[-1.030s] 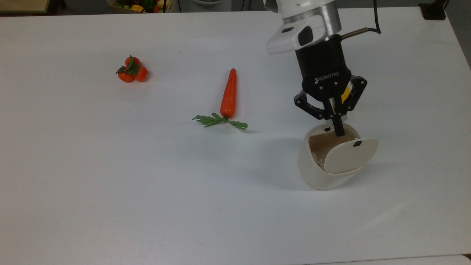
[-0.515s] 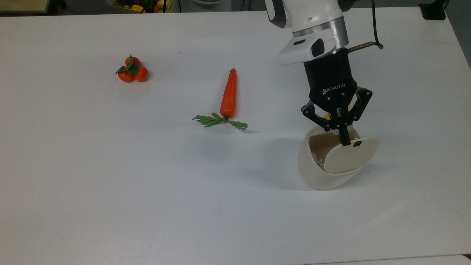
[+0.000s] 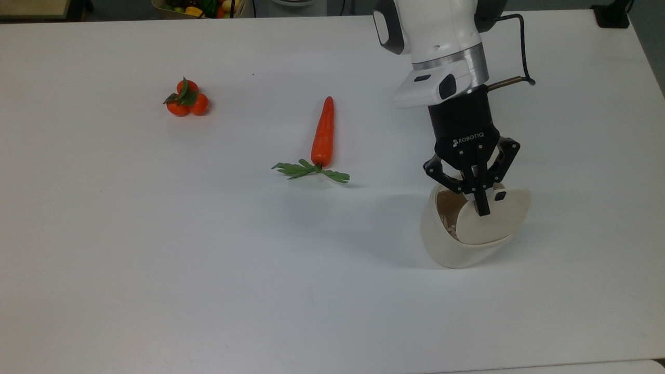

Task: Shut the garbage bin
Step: 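Lower the gripper onto the raised lid and push it down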

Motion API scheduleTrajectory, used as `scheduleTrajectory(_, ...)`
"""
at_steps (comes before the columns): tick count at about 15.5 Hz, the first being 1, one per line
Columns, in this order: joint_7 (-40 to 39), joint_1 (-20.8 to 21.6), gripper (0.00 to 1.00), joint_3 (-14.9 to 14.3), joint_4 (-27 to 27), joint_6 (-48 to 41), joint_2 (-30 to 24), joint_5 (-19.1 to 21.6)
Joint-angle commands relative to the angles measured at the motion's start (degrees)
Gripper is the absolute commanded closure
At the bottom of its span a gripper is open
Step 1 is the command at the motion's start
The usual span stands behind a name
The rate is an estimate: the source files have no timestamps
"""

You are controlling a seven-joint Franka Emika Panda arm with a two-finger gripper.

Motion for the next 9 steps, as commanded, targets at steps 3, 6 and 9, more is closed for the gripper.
scheduleTrajectory(3, 1.22, -0.36, 1.0, 0.66, -1.18, 1.1, -0.4, -1.1)
scheduleTrajectory(6, 1.22, -1.41, 1.0, 2.68, -3.47, 0.57, -1.63, -1.1)
scheduleTrajectory(9, 1.05, -1.42, 1.0, 2.68, -5.32, 0.48, -2.43, -1.19)
